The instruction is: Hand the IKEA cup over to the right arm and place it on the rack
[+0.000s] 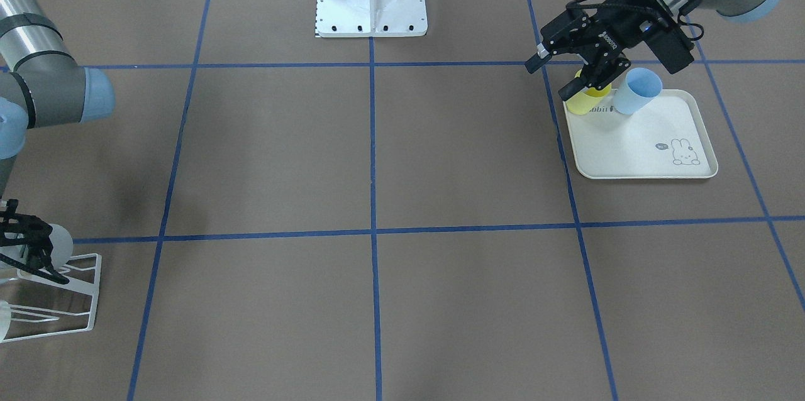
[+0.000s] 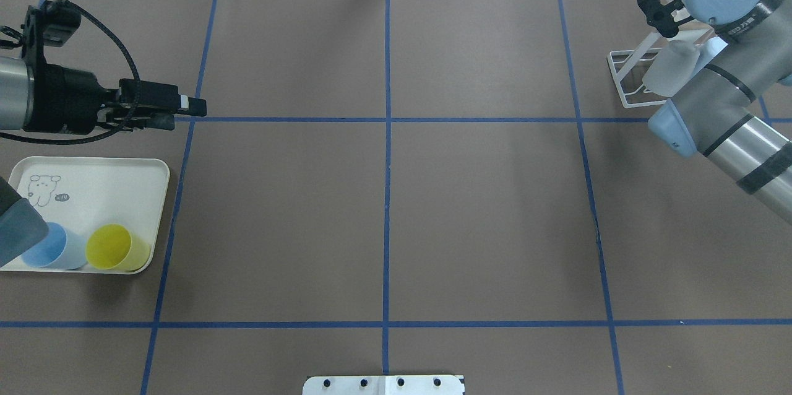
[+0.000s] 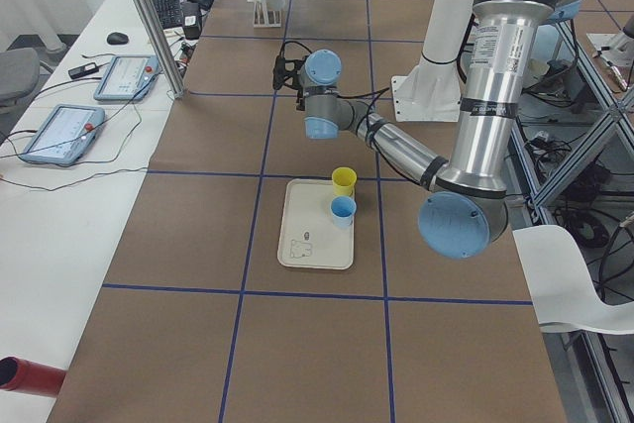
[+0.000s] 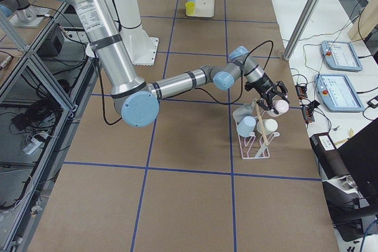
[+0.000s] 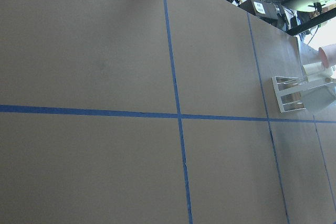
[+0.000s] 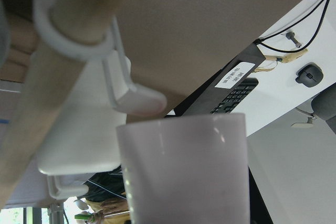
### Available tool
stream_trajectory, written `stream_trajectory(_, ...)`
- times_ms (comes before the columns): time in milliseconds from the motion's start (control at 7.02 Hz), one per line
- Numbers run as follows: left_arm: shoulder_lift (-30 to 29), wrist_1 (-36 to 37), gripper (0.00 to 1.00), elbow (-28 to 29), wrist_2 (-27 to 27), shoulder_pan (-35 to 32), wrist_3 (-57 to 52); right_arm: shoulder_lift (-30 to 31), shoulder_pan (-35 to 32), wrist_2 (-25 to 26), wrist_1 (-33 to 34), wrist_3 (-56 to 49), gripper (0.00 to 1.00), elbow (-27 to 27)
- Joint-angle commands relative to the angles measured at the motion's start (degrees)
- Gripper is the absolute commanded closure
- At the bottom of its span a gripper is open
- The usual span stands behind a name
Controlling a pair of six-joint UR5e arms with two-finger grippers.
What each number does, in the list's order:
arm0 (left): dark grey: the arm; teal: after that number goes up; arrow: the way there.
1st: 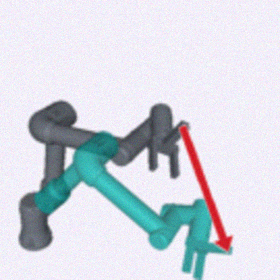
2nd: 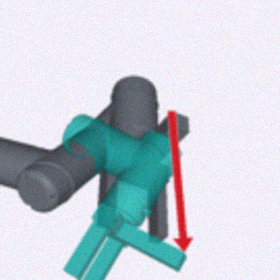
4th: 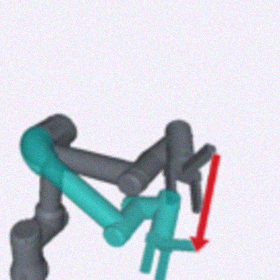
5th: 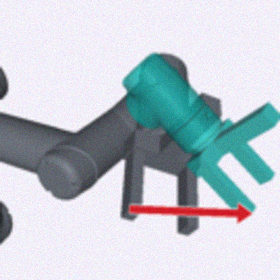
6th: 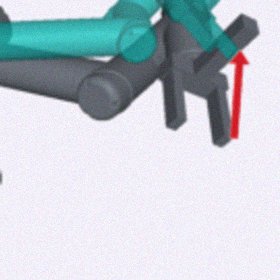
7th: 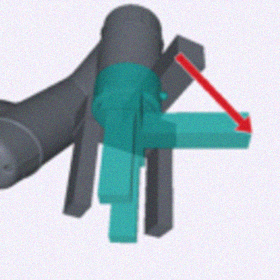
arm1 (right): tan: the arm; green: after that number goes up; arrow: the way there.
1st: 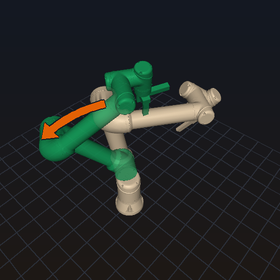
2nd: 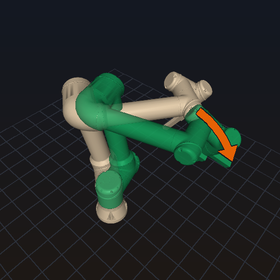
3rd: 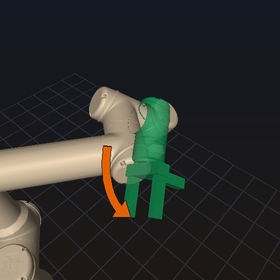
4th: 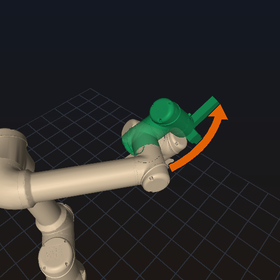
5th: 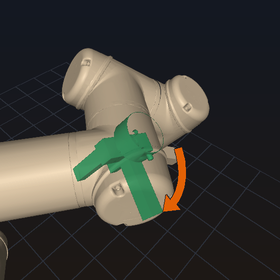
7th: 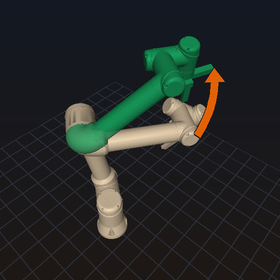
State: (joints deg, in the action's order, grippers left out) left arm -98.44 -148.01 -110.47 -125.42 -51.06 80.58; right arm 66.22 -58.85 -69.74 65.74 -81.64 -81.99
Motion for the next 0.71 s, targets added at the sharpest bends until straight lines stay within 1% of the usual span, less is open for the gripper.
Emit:
stream_trajectory(0,0.0,0.0,0.00,0.0,0.0,0.0,0.1,0.2,0.0,0.2,0.0,-1.2,1.00,-0.9)
stream_trajectory(285,0.0,0.0,0.00,0.1,0.0,0.0,0.1,1.9,0.0,0.2,0.1,-1.4,1.00,-3.0)
stream_trajectory(569,0.0,0.0,0.00,0.1,0.0,0.0,0.1,1.8,0.8,2.0,0.9,-0.9,1.00,-2.9)
